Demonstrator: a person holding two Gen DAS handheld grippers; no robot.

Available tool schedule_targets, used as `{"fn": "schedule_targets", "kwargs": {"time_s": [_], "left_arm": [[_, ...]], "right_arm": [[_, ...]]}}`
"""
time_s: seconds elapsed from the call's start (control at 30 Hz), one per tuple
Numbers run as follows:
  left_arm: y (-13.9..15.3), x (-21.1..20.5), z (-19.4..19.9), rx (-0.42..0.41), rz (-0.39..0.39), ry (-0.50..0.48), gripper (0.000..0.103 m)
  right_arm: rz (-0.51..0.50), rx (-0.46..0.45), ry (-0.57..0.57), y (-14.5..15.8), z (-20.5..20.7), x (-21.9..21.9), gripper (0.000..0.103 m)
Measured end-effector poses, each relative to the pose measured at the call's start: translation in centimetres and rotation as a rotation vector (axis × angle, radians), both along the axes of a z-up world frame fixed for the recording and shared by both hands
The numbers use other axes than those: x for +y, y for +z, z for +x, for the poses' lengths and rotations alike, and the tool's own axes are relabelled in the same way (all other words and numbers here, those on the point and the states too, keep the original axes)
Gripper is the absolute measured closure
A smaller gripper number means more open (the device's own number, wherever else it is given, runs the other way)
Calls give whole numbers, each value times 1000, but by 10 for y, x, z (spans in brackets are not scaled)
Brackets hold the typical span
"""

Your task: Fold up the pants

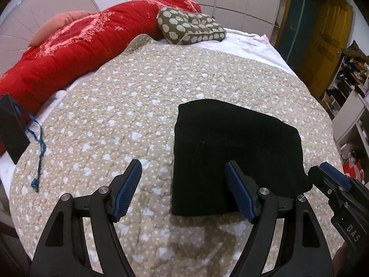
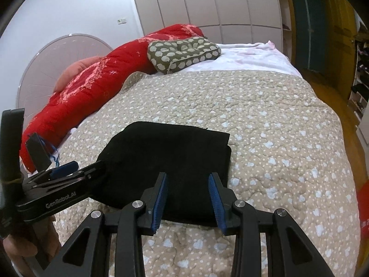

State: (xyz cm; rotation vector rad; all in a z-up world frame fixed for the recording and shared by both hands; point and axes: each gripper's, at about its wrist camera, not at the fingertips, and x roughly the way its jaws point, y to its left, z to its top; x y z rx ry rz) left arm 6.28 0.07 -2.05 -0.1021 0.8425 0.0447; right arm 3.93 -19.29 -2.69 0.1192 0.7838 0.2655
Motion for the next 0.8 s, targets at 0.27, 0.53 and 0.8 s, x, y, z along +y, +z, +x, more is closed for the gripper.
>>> {"fn": "schedule_targets", "kwargs": {"time_s": [0.27,0.53,0.8], "left_arm": [[13,0,-16,-36,11,4,27],[23,-5,-26,-68,21,-1,27],[23,-10,-29,-71,34,-11,27]], "right_arm": [[13,-17,-1,8,-12,2,65],[5,-29,3,14,-20,9,61],[-3,-30,13,16,-21,13,61]]}}
